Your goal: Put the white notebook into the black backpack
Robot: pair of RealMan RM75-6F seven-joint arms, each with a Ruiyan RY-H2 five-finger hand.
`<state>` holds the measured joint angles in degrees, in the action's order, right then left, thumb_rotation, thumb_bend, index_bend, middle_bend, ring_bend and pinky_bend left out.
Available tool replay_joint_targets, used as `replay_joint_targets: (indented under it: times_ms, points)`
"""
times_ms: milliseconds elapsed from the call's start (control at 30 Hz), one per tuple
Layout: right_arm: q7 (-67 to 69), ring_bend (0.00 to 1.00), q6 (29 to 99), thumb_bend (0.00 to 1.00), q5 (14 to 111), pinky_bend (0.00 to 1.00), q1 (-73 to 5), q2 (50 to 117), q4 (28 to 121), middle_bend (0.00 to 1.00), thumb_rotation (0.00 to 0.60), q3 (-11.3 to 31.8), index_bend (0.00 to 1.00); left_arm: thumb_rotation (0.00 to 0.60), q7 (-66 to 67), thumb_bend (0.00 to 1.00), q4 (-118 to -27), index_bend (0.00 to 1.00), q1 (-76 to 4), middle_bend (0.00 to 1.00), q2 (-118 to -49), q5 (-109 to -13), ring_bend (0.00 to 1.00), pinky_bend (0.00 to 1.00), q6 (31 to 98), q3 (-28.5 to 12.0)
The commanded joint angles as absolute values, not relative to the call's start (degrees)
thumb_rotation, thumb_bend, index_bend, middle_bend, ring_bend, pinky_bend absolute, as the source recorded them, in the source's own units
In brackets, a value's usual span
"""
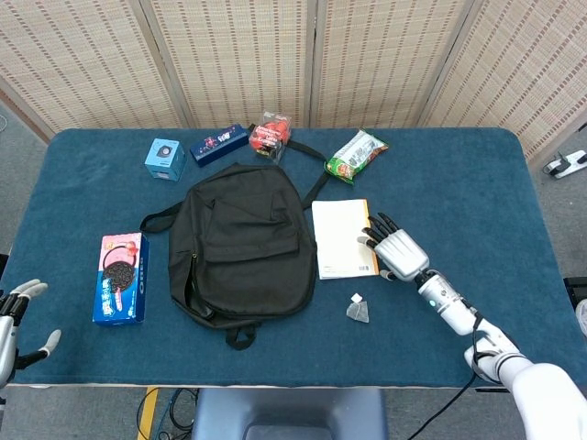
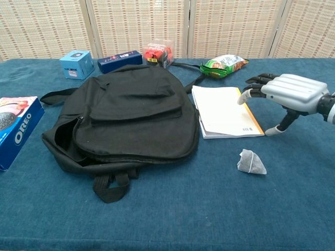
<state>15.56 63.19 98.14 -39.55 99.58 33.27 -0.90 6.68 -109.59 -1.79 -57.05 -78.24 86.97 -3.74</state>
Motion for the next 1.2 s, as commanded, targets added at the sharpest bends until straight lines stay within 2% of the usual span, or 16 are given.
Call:
replay_joint_targets:
  times_ms: [33, 1000, 1200]
  points:
    - [15.87, 0.02, 63.24, 0.10, 98.00, 0.00, -39.82, 100.06, 32.54, 0.17, 0.600, -1.22, 0.23, 0.600, 6.57, 0.29, -109.55, 0.23, -1.74, 0.17, -56.99, -78.15, 0.19, 0.07, 86.98, -3.76]
    - [15.24, 0.02, 62.52, 0.11, 97.21, 0.00, -40.53, 101.84, 31.44, 0.17, 0.600, -3.78, 0.23, 0.600, 5.42, 0.29, -108.69, 0.23, -1.56, 0.17, -57.25, -78.21, 0.19, 0.07, 86.38, -3.55]
    - [15.95, 0.02, 62.93, 0.23, 97.14, 0.00, -41.22, 103.23, 30.23, 0.19, 0.600, -3.62, 0.23, 0.600, 5.37, 0.29, -108.78, 0.23, -1.45, 0.17, -57.07, -78.25, 0.19, 0.07, 86.45, -3.51]
